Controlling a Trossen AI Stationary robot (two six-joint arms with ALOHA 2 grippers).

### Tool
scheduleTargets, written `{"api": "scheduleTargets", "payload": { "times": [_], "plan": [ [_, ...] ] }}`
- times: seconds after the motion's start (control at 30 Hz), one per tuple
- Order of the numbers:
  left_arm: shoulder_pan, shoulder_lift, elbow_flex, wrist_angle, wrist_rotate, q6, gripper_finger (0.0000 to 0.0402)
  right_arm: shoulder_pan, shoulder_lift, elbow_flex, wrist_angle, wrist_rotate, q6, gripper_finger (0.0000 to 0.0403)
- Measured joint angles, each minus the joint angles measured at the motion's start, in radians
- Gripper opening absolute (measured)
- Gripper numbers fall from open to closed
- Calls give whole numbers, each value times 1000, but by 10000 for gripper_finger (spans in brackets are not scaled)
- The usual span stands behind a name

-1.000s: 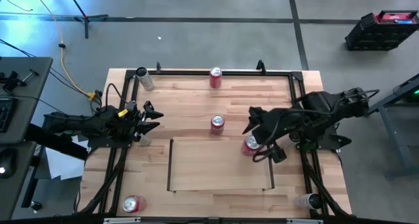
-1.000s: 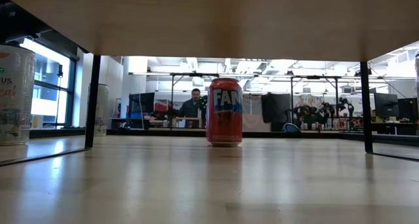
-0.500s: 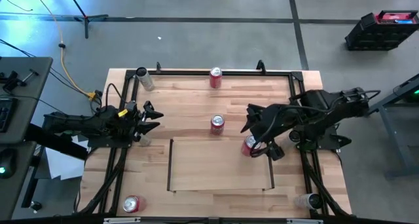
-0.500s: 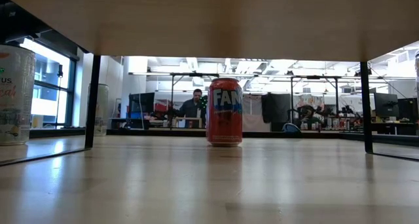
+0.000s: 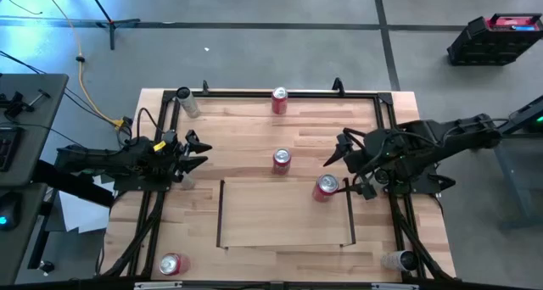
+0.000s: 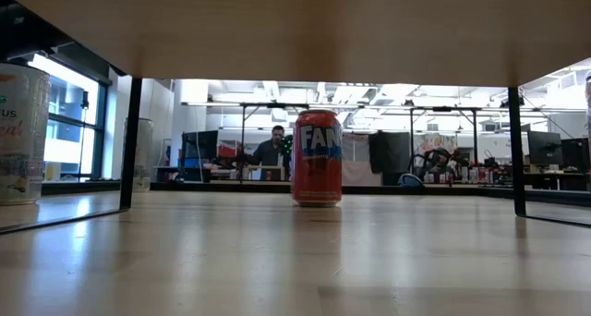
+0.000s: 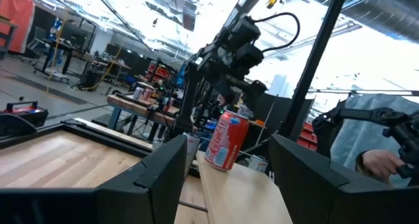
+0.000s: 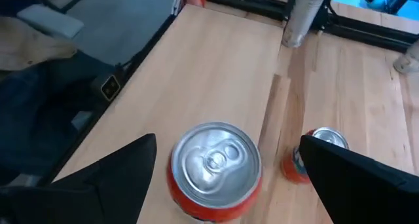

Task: Place canned beverage on shelf
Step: Put the top right red soda can on the shelf

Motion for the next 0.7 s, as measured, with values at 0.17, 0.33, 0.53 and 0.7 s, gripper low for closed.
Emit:
{"api": "scheduleTargets", "payload": {
  "times": [0.17, 0.33, 0.53, 0.7],
  "plan": [
    [0, 0, 0, 0, -23, 0, 209, -58, -34, -97, 78, -96, -7, 362],
    [0, 0, 0, 0, -26, 3, 209, -75, -41, -156, 150, -160, -12, 362],
    [0, 0, 0, -2, -26, 8, 209, -75, -39, -185, 197, -206, -28, 362],
    [0, 0, 0, -4, -26, 9, 209, -75, -26, -186, 198, -214, -32, 362]
  ]
}}
